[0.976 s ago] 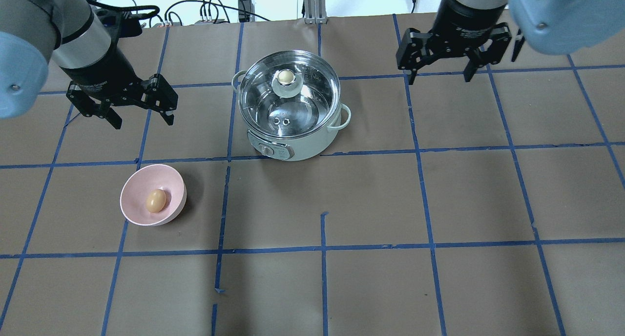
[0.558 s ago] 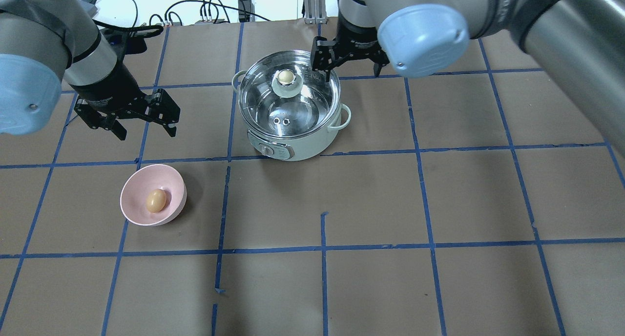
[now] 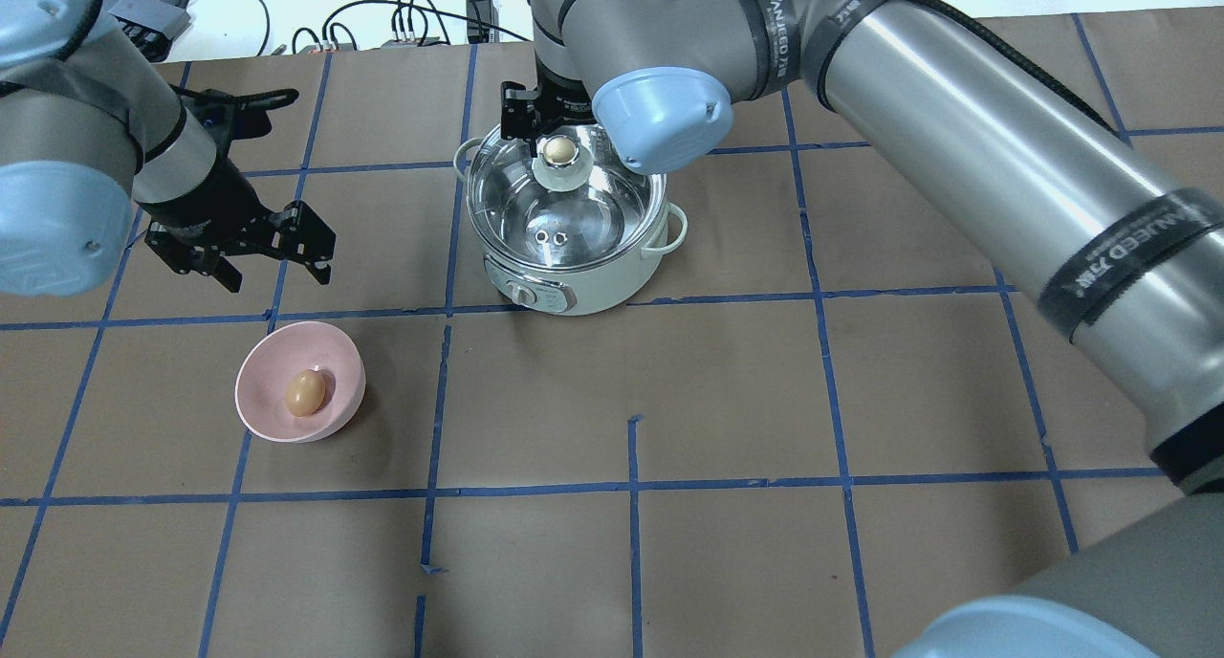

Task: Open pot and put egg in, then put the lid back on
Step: 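Reach the right gripper to the lid knob while the left nears the bowl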

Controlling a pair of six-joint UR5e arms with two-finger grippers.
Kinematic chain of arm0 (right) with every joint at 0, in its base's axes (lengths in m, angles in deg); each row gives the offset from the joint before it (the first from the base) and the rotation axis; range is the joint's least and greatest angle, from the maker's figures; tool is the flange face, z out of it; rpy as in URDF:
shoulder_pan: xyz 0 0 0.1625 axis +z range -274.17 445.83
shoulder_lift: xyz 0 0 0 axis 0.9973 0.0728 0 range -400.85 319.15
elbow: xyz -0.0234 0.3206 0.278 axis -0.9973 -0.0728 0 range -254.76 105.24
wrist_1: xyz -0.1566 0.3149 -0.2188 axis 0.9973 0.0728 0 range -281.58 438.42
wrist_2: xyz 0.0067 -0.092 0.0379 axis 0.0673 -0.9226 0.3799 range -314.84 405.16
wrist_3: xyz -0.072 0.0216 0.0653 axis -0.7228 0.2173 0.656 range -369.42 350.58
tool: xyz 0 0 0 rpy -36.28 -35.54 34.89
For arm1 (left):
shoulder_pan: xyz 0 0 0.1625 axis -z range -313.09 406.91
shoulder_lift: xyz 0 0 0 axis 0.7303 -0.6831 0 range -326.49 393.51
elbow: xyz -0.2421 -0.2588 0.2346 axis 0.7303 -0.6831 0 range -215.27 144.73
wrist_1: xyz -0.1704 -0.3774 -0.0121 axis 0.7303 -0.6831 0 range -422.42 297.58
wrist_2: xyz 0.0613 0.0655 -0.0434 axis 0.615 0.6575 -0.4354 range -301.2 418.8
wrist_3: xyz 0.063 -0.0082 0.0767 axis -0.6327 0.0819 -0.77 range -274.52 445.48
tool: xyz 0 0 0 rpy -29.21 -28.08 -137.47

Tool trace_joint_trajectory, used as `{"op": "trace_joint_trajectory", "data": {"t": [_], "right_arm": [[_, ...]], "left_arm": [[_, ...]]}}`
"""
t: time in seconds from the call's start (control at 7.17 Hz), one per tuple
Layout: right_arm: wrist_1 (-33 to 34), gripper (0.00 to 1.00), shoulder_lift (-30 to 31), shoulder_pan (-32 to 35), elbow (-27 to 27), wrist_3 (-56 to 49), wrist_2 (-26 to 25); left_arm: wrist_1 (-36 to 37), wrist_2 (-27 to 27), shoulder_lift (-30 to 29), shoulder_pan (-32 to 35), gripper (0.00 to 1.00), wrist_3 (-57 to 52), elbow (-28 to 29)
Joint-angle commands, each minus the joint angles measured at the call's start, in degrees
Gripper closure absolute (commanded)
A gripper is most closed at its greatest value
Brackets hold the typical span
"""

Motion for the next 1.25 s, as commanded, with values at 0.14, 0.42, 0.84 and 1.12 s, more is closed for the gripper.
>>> {"op": "trace_joint_trajectory", "data": {"t": [0.14, 0.42, 0.84, 1.12], "right_arm": [[5.9, 0.00, -3.9, 0.5, -1.1, 2.4, -0.3], [6.1, 0.01, -4.1, 0.5, -0.9, 2.3, -0.9], [6.9, 0.24, -4.1, 0.5, 0.0, 2.1, -1.0], [7.0, 0.74, -4.0, 0.5, 0.0, 1.7, -0.6]], "left_arm": [[-1.9, -1.3, 3.5, 2.0, 0.00, -2.3, -1.7], [-2.0, -1.0, 3.6, 2.2, 0.00, -5.7, -0.4], [-1.5, -1.3, 3.3, 0.6, 0.00, -8.2, -4.2], [-0.2, -1.3, 1.0, -2.9, 0.02, -9.0, -5.9]]}}
